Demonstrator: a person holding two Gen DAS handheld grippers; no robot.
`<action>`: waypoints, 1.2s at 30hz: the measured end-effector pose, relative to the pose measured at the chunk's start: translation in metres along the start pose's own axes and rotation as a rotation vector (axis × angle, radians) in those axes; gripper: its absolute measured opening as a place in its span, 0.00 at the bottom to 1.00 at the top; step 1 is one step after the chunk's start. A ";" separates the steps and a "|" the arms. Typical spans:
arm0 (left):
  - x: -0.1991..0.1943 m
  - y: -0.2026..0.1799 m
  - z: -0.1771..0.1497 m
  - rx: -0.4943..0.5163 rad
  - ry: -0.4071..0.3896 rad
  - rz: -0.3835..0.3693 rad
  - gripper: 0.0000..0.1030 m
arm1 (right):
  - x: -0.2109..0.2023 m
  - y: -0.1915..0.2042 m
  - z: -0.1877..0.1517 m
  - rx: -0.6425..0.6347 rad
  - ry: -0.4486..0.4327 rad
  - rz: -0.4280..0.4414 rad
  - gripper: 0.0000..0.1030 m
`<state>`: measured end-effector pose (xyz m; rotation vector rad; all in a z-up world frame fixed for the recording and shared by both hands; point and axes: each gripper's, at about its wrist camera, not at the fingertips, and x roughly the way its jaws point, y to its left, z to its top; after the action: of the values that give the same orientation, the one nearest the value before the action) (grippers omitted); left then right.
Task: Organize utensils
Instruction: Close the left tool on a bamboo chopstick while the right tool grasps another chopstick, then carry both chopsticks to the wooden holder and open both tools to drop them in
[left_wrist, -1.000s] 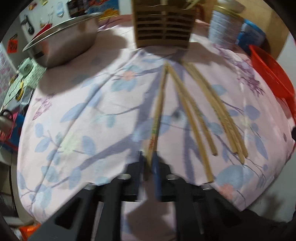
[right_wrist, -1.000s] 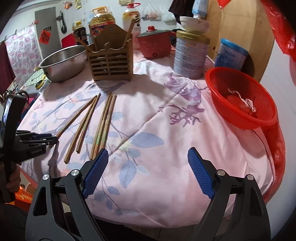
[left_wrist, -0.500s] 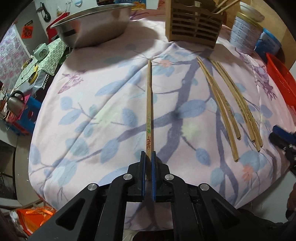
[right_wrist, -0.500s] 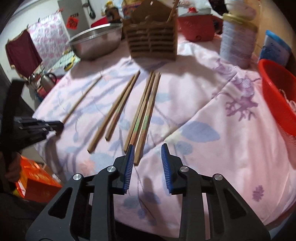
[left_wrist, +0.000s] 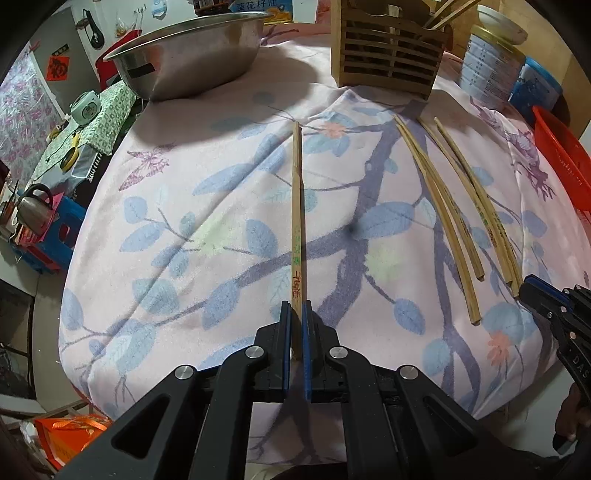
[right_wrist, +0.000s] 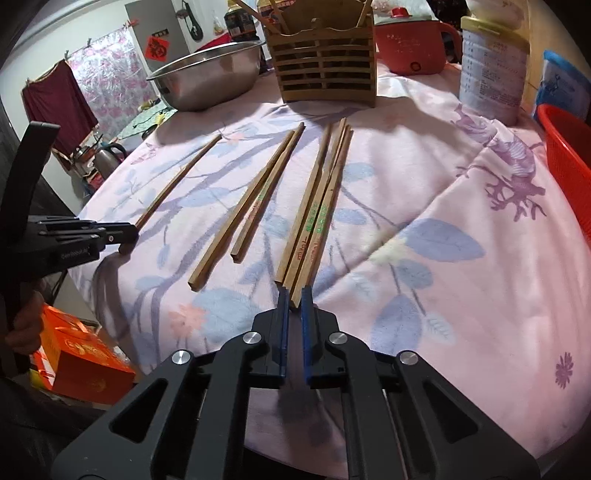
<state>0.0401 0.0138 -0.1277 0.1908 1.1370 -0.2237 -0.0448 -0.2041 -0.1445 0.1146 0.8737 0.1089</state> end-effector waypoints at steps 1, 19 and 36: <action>0.000 0.001 0.000 -0.003 0.004 -0.007 0.06 | 0.000 -0.001 0.000 0.005 0.002 0.001 0.07; 0.000 0.007 -0.001 -0.005 0.017 -0.003 0.06 | -0.001 -0.013 -0.004 0.074 -0.011 -0.050 0.06; -0.121 0.013 0.074 0.000 -0.249 -0.037 0.06 | -0.109 -0.007 0.080 0.028 -0.348 -0.116 0.06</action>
<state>0.0598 0.0158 0.0136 0.1377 0.8936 -0.2728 -0.0522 -0.2314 -0.0124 0.1051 0.5331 -0.0321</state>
